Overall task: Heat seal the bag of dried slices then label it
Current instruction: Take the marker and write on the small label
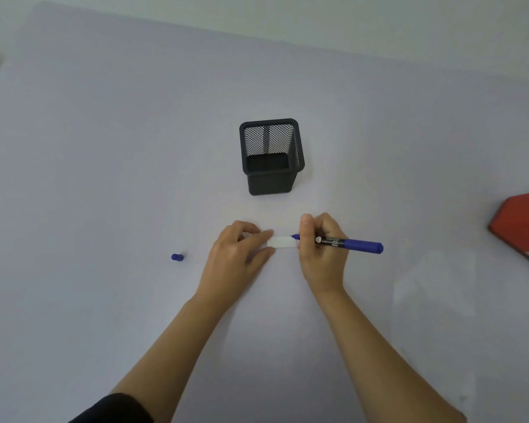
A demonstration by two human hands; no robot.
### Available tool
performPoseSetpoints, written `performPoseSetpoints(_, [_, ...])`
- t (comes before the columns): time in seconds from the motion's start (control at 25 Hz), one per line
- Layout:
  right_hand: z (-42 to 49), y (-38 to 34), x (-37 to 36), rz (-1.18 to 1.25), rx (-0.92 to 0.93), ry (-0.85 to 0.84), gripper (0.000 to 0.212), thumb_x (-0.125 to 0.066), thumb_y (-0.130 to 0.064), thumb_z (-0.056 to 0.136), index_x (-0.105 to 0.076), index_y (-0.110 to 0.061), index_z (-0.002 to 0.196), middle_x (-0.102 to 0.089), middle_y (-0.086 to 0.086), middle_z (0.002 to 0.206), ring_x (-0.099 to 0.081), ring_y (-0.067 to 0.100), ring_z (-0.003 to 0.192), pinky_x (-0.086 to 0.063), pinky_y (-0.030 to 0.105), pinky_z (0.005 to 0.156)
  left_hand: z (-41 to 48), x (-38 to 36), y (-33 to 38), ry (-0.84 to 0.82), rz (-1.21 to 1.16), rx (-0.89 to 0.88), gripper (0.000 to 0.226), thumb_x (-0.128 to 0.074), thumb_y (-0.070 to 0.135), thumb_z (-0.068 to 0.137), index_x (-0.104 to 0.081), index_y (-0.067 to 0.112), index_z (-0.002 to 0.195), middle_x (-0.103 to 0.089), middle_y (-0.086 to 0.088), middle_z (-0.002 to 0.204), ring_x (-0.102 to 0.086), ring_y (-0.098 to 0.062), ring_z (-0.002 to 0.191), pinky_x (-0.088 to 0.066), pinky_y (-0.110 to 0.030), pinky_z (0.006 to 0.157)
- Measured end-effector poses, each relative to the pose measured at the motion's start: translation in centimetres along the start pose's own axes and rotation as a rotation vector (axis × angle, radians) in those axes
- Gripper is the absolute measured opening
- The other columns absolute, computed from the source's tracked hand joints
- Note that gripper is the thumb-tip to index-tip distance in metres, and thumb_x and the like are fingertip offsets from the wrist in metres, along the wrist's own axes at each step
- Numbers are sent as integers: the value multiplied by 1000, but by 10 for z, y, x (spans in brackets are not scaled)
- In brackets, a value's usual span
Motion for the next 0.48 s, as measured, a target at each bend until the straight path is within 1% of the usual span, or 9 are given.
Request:
performPoseSetpoints(0.08, [0, 0, -1, 3, 8, -5, 33, -47, -37, 87, -38, -21, 60, -48, -13, 51, -44, 4, 48, -36, 10, 52, 0, 1, -1, 8, 20, -27, 29, -66, 29, 81, -72, 16, 105, -62, -5, 98, -58, -18, 81, -43, -22, 72])
performPoseSetpoints(0.16, [-1, -1, -3, 9, 25, -19, 30, -47, -36, 87, -38, -26, 62, -46, -11, 51, -43, 5, 49, -36, 10, 52, 1, 2, -1, 17, 28, -33, 28, -65, 30, 81, -73, 17, 103, -62, -4, 97, -57, -15, 79, -42, -21, 70])
performPoseSetpoints(0.24, [-1, -2, -5, 0, 54, -30, 30, -48, -34, 88, -40, -20, 62, -43, -12, 53, -42, 6, 50, -35, 9, 52, 2, 2, 0, 31, 29, -47, 27, -64, 32, 82, -74, 16, 101, -62, -5, 95, -57, -16, 76, -42, -21, 68])
performPoseSetpoints(0.36, [-1, -1, -6, -24, 76, -36, 36, -48, -33, 88, -45, -9, 61, -45, 0, 53, -43, 13, 51, -36, 13, 49, 0, 1, -1, 62, 74, -117, 28, -59, 32, 84, -74, 13, 98, -64, -6, 91, -59, -20, 73, -47, -25, 64])
performPoseSetpoints(0.4, [-1, 0, -6, -38, 91, -45, 40, -48, -33, 89, -46, -4, 60, -46, 4, 53, -43, 18, 52, -36, 16, 49, -1, 1, -2, 79, 91, -147, 26, -59, 31, 85, -74, 13, 97, -65, -6, 89, -60, -21, 71, -49, -27, 63])
performPoseSetpoints(0.48, [-2, 0, -7, -96, 140, -59, 44, -47, -31, 89, -47, 1, 59, -47, 9, 52, -43, 22, 54, -35, 16, 49, -2, 1, -5, 110, 128, -201, 21, -63, 27, 85, -75, 12, 94, -67, -6, 86, -60, -23, 68, -51, -31, 59])
Point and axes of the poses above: each hand's wrist, its own z-axis towards the middle knuckle, its own x-axis out of the back of the hand, y = z × x, the point moved 2 cm from there along z, towards the middle knuckle
